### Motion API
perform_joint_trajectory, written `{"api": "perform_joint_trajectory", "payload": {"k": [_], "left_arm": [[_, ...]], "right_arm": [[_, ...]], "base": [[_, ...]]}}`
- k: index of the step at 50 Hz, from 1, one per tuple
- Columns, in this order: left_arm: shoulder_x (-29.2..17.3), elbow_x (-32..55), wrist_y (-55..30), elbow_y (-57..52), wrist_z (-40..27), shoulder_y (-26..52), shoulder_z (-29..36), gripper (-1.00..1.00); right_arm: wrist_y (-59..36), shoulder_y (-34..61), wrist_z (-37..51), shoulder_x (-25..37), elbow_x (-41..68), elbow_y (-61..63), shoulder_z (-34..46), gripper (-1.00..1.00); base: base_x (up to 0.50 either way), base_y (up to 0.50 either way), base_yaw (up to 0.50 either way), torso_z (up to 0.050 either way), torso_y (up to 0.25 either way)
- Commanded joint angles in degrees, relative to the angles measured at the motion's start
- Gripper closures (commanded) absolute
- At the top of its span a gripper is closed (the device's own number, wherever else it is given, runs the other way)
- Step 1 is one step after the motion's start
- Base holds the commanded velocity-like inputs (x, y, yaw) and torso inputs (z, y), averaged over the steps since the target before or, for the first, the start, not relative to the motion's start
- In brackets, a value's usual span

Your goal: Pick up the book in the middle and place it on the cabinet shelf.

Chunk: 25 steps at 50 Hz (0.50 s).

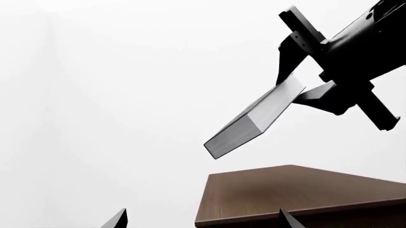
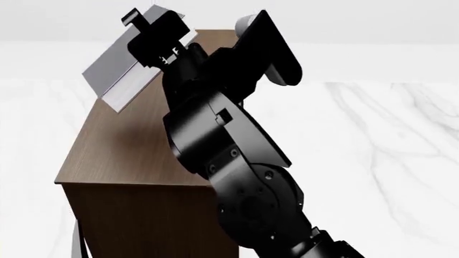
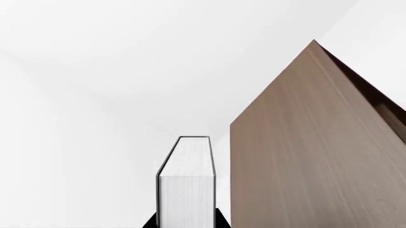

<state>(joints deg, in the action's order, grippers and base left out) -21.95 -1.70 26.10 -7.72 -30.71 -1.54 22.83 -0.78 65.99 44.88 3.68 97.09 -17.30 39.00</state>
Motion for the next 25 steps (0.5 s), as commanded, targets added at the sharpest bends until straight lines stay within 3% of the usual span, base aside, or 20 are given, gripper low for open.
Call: {"api": "perform_joint_trajectory", "payload": {"k": [1,25], "left_arm": [[1.08,-0.76,0.45,0.54,1.07,0.05,-1.19,-1.0],[0.94,-0.45,0.45,1.01,0.64,0.41,-1.13,-1.0]], "right_arm": [[0.63,-0.47,-2.71,-0.66,-3.47,0.16,-1.08,1.0],[0.92,-2.18,-1.09,0.15,-3.85,3.2,2.64,1.0]], "base": [[0.0,0.0,0.0,0.0,0.0],[0.0,0.0,0.0,0.0,0.002]]}}
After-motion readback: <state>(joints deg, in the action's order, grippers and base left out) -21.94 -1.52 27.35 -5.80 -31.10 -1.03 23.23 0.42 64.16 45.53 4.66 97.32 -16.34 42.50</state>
